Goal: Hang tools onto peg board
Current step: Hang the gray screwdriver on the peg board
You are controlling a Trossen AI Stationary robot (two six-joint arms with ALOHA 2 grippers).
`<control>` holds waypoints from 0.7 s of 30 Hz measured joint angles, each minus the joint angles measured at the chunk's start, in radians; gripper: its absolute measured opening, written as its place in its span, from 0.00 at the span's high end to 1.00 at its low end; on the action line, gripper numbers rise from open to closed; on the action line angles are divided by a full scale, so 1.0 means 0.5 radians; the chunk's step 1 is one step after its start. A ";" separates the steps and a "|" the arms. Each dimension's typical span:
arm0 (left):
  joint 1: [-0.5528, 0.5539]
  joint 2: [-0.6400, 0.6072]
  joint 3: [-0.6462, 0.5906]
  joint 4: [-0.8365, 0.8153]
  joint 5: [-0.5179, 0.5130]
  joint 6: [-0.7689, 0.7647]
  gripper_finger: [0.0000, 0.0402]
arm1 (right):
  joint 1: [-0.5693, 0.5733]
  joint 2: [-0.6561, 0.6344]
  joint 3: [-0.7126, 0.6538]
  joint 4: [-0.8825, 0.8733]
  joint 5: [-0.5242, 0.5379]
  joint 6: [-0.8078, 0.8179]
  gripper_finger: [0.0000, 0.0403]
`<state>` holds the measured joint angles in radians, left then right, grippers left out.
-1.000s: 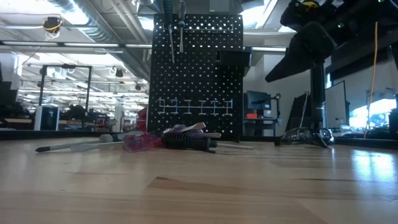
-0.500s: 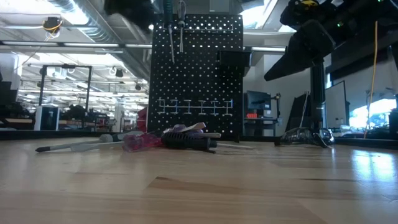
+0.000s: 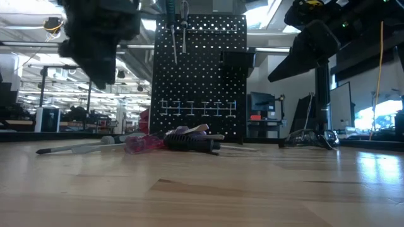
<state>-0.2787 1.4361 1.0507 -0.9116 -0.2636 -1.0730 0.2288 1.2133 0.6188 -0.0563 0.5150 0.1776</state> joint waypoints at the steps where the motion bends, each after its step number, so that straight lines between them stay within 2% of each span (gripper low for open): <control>1: 0.000 0.000 -0.028 0.030 0.015 -0.043 0.62 | 0.000 0.000 0.000 0.000 0.000 0.001 0.55; 9: 0.008 0.161 -0.155 0.272 0.204 -0.107 0.62 | 0.000 0.000 0.000 -0.001 -0.004 0.000 0.55; 21: 0.029 0.431 -0.157 0.288 0.280 -0.026 0.62 | 0.000 0.000 0.000 -0.002 -0.017 0.000 0.55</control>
<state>-0.2643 1.6515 0.9722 -0.7675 -0.1236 -1.0859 0.2291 1.2133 0.6186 -0.0572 0.5062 0.1778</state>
